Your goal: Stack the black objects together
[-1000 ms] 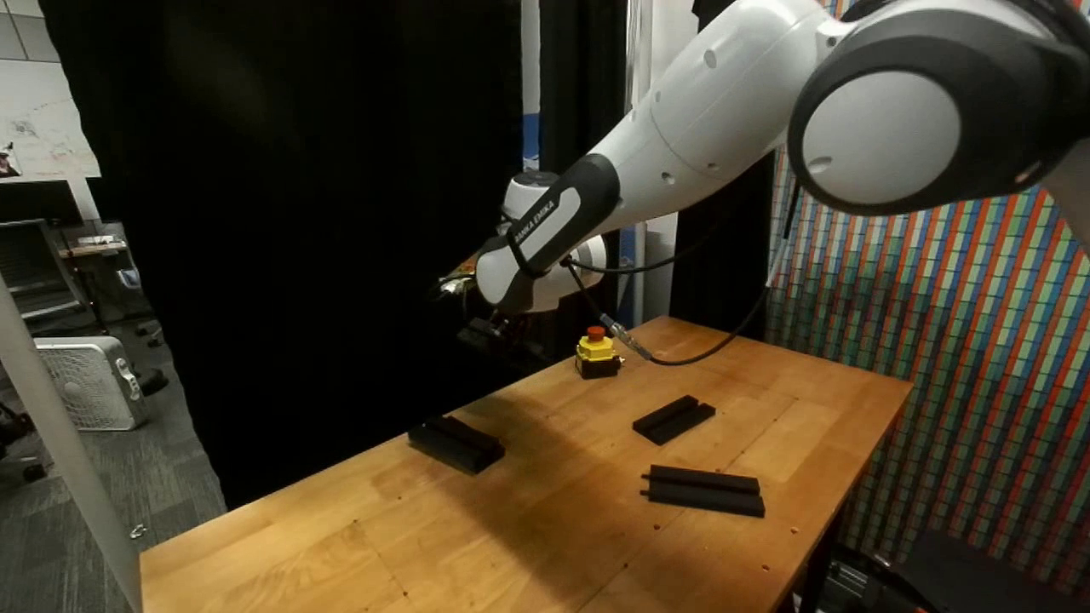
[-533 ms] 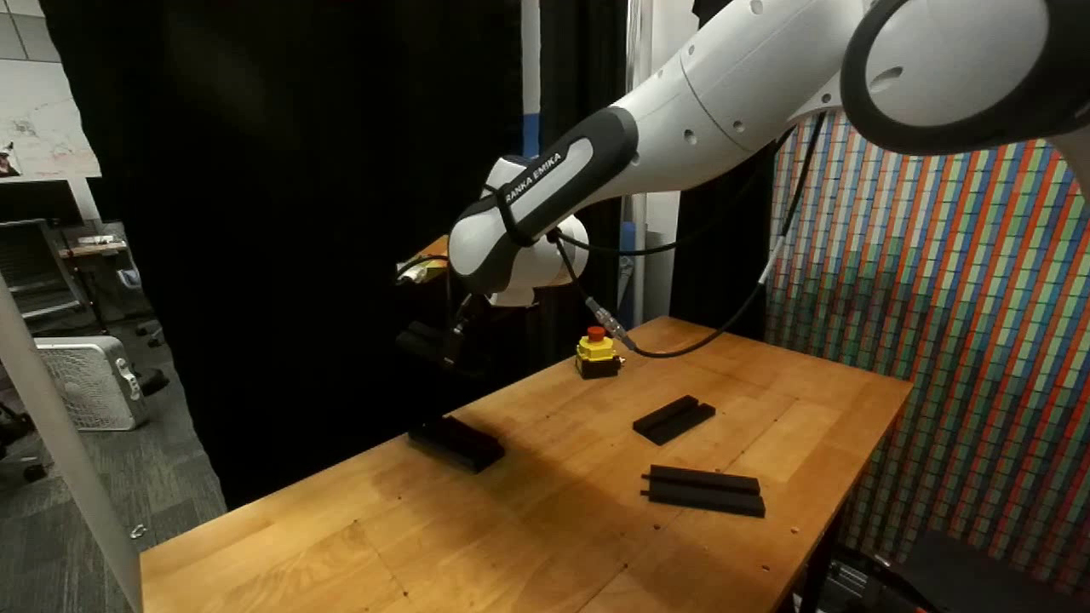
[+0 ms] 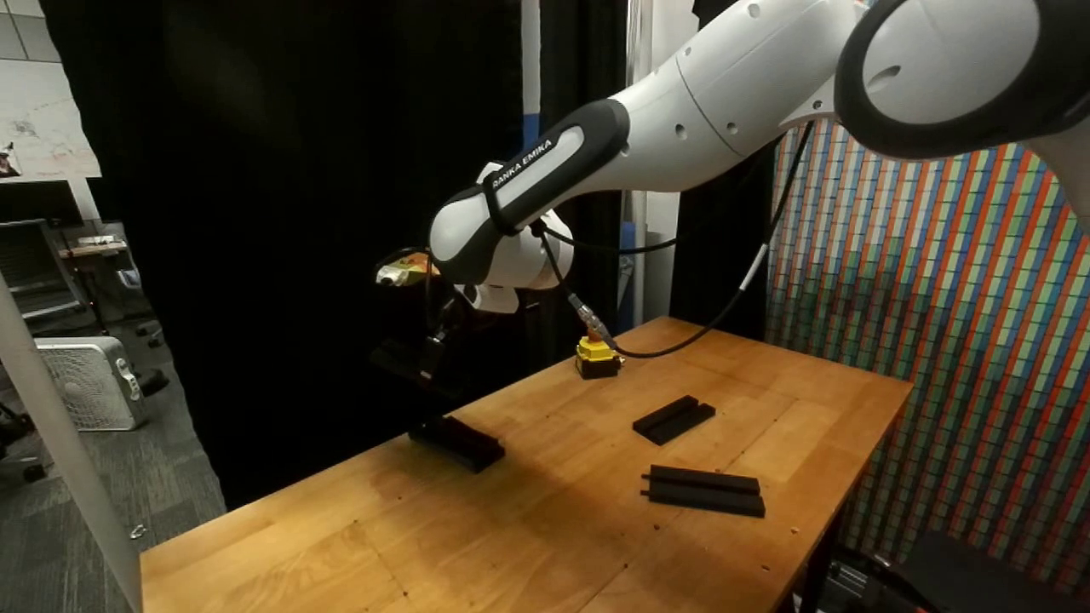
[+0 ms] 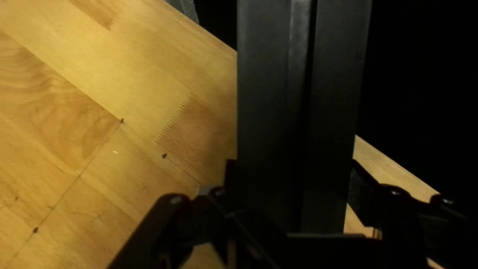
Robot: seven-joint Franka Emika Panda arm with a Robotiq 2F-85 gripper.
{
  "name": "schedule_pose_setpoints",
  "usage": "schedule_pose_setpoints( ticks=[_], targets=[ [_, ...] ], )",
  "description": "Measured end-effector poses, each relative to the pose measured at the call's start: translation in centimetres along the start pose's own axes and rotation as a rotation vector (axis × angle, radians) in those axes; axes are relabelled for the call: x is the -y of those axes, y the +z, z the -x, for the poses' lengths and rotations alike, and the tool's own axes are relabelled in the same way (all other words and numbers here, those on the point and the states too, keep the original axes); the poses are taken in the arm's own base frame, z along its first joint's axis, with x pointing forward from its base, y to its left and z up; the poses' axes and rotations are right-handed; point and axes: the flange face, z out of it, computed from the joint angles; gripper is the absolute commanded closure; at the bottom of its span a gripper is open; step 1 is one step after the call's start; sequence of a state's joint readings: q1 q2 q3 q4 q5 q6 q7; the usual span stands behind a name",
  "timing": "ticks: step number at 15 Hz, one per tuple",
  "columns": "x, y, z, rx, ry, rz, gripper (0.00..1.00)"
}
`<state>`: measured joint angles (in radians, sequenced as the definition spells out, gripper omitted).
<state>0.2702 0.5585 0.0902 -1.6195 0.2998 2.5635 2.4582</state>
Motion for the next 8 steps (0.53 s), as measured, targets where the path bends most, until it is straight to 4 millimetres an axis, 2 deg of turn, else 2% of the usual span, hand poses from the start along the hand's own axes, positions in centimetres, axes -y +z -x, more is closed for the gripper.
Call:
schedule_pose_setpoints(
  ticks=[8],
  targets=[
    [-2.7, 2.7, 1.2, -0.127, 0.223, 0.102, 0.55]
  ],
)
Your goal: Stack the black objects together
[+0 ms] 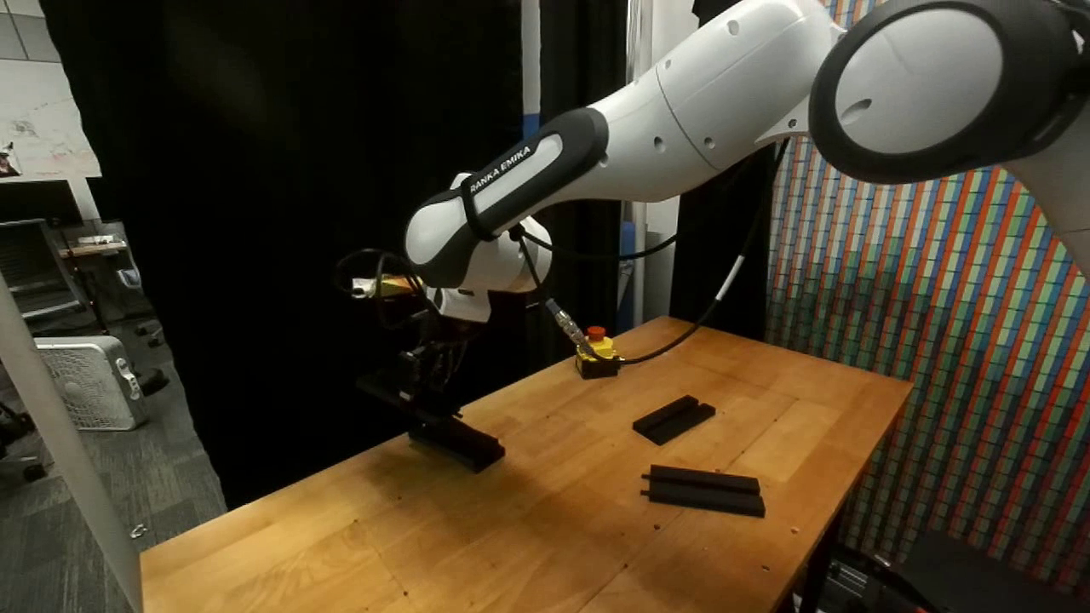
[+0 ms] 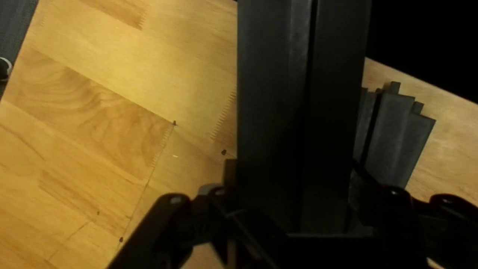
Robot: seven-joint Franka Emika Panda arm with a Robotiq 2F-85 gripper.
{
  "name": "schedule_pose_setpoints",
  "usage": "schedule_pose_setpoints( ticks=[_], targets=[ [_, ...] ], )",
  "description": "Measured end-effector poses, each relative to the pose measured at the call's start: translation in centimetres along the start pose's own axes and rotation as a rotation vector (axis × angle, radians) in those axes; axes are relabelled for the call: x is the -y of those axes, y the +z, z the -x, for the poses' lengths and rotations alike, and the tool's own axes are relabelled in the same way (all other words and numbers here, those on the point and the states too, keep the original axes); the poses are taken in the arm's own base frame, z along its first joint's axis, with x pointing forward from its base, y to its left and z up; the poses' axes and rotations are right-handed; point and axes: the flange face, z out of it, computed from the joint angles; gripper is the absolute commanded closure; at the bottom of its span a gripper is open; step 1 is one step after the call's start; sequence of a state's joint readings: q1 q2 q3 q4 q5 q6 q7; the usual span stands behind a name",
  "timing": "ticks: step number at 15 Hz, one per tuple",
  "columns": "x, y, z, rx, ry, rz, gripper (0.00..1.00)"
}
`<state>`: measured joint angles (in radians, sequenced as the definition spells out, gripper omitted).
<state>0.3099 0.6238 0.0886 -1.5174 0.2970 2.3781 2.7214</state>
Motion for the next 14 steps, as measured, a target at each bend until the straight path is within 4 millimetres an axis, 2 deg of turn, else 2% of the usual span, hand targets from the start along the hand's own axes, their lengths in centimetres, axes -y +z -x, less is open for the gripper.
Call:
schedule_pose_setpoints(
  ticks=[4, 8, 14],
  targets=[
    [0.8, 2.5, -0.5, -0.048, 0.074, 0.001, 0.55],
    [2.9, 4.8, -1.4, -0.104, 0.14, -0.042, 0.55],
    [4.8, 5.8, -1.7, -0.179, 0.19, -0.085, 0.55]
  ],
)
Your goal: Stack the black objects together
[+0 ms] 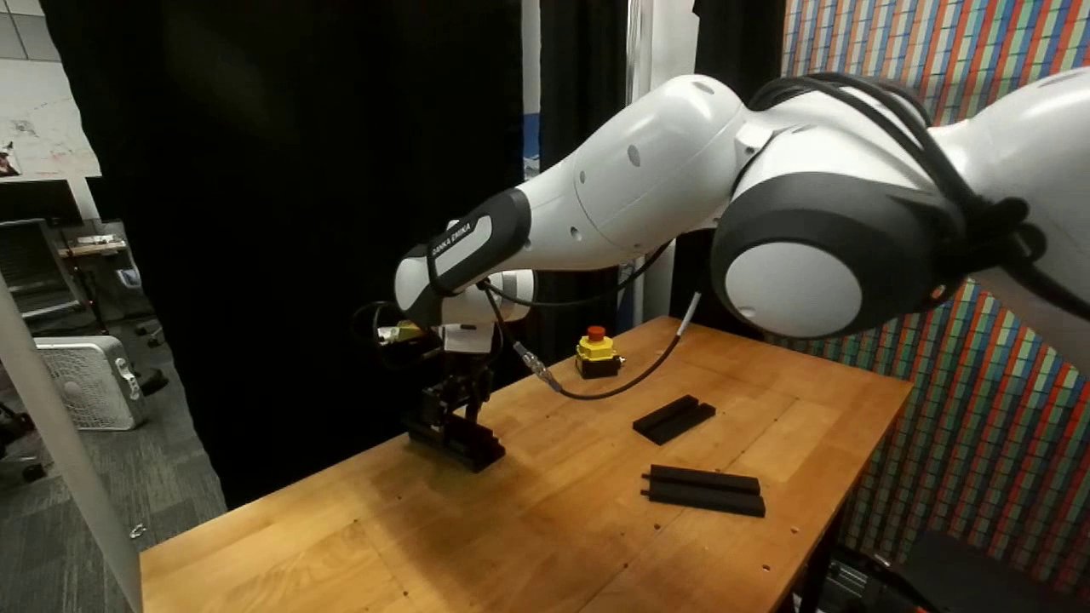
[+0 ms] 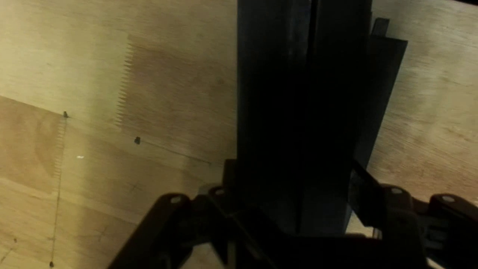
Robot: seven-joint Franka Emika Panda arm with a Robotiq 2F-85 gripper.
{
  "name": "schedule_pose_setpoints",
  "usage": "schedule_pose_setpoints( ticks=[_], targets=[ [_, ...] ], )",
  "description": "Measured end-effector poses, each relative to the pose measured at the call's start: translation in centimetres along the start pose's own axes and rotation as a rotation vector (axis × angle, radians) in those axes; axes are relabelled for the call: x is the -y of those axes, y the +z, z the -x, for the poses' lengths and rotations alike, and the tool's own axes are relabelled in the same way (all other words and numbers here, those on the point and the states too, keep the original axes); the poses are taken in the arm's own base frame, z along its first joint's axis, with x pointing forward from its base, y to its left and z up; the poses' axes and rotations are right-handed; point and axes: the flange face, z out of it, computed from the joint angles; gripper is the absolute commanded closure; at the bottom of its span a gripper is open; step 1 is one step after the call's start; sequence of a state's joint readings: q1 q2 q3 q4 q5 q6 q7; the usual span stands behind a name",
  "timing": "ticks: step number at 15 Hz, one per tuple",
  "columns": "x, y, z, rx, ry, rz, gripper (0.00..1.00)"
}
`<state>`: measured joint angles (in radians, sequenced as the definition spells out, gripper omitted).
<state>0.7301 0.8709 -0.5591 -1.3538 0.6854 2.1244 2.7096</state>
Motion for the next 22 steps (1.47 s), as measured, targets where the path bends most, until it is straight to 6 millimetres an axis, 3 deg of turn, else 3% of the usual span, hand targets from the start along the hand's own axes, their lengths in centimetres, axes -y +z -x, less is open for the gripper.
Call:
schedule_pose_setpoints(
  ticks=[13, 22],
  targets=[
    [-1.1, 0.5, 2.0, -0.03, 0.005, -0.032, 0.55],
    [0.4, 0.2, 1.8, -0.014, 0.058, -0.068, 0.55]
  ],
)
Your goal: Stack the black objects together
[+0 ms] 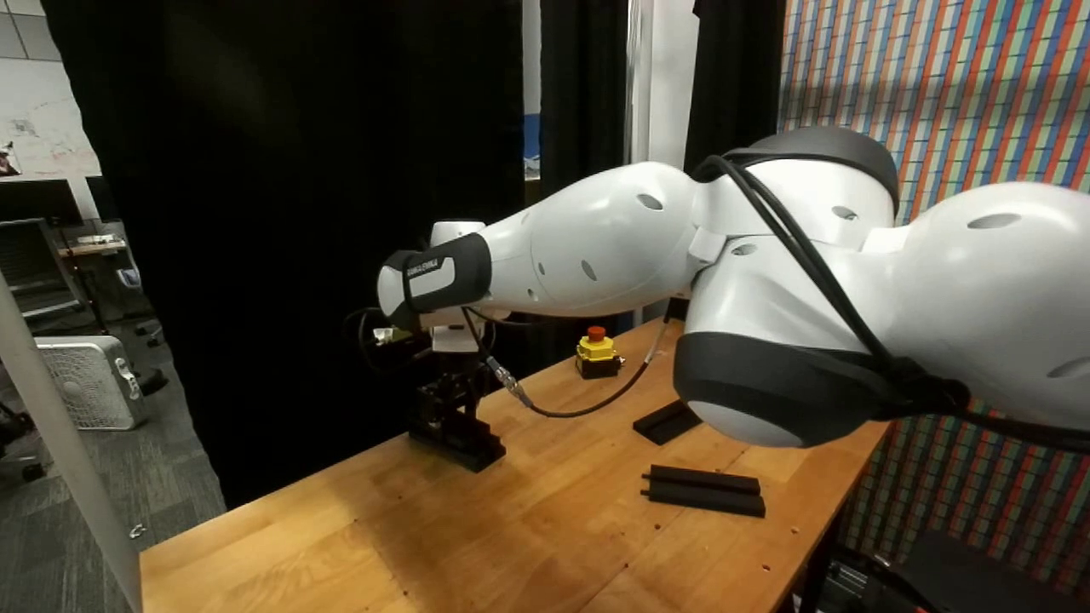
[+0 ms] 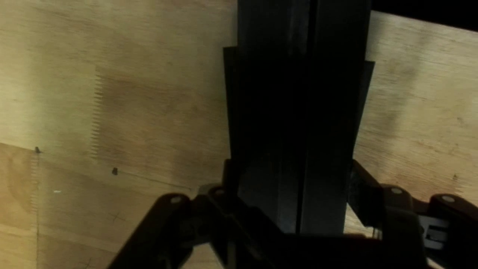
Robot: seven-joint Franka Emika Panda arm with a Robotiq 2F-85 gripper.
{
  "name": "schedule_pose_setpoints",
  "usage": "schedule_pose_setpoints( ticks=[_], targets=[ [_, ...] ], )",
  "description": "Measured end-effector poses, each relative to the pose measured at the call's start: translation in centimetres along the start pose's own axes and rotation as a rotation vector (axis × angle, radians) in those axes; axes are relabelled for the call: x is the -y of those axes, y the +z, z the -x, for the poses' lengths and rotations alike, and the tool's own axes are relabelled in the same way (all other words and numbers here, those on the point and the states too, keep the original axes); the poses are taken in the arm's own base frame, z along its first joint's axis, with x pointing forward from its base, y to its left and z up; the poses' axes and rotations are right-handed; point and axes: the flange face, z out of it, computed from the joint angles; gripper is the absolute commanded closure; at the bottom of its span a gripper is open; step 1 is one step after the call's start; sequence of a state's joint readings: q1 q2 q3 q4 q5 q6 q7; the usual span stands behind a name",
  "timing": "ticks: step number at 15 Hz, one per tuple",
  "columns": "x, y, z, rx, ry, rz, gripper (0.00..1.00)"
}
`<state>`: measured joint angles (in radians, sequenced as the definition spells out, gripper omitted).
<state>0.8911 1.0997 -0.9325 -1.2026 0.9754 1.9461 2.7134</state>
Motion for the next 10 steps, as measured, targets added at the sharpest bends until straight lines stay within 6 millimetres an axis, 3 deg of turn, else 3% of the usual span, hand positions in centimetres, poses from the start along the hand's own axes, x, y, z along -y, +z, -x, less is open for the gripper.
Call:
schedule_pose_setpoints(
  ticks=[5, 10],
  targets=[
    [0.4, -0.3, -0.1, 0.002, 0.006, -0.015, 0.55],
    [-1.7, -0.6, 0.5, 0.043, -0.074, -0.035, 0.55]
  ],
)
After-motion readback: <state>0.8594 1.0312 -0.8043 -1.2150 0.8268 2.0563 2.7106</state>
